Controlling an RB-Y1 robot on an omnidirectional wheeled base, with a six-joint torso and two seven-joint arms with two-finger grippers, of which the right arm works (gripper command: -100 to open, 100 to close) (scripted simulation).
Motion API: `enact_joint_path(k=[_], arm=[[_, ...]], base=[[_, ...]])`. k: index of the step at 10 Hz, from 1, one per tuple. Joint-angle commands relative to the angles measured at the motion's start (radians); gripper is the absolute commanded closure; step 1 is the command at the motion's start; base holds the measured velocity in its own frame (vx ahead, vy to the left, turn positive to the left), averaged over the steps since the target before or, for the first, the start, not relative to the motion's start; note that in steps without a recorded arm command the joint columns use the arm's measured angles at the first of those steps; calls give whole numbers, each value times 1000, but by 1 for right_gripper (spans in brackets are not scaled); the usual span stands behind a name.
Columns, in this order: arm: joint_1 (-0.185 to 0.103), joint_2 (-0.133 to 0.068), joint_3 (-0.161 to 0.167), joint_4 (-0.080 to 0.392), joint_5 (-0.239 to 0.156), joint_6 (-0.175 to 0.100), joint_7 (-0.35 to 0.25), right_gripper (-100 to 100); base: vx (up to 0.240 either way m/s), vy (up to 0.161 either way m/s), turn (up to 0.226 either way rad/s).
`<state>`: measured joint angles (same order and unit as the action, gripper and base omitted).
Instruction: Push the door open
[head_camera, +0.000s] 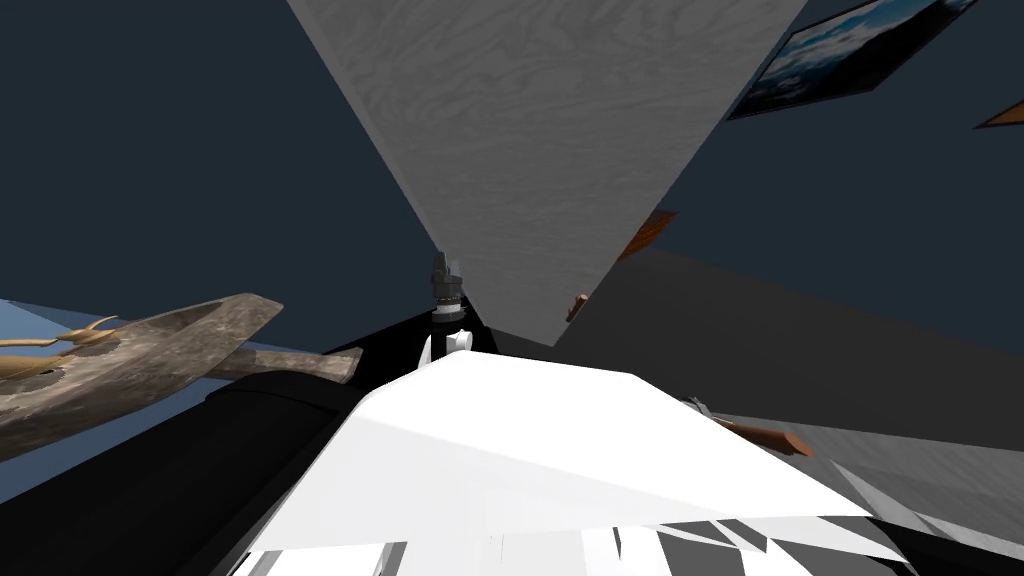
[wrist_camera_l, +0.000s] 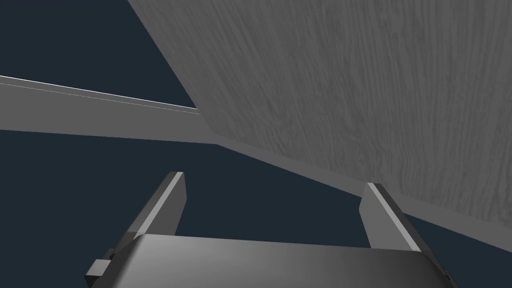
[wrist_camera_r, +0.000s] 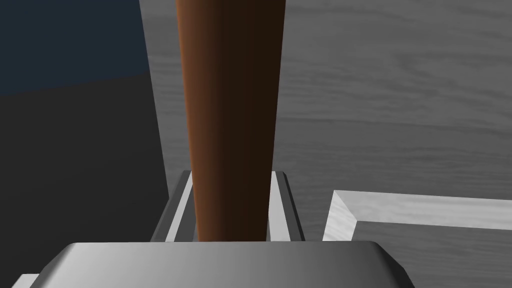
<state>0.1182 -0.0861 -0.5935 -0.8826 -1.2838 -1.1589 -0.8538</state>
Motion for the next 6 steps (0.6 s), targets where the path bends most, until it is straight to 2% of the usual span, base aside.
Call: enact_joint_path(k=[1,2,4,6], arm=[[18,8,-8,-38,-3,-6,21,100],[14,13,-39,-33,-32,-31,33,100],[13,16,-53,-31,-46,-43,38,100],[10,24,-81,-26,-72,-66,48,100]], base=[[-2,-57,-4],[45,-137,71],[48,-151,47],[19,-181,49]])
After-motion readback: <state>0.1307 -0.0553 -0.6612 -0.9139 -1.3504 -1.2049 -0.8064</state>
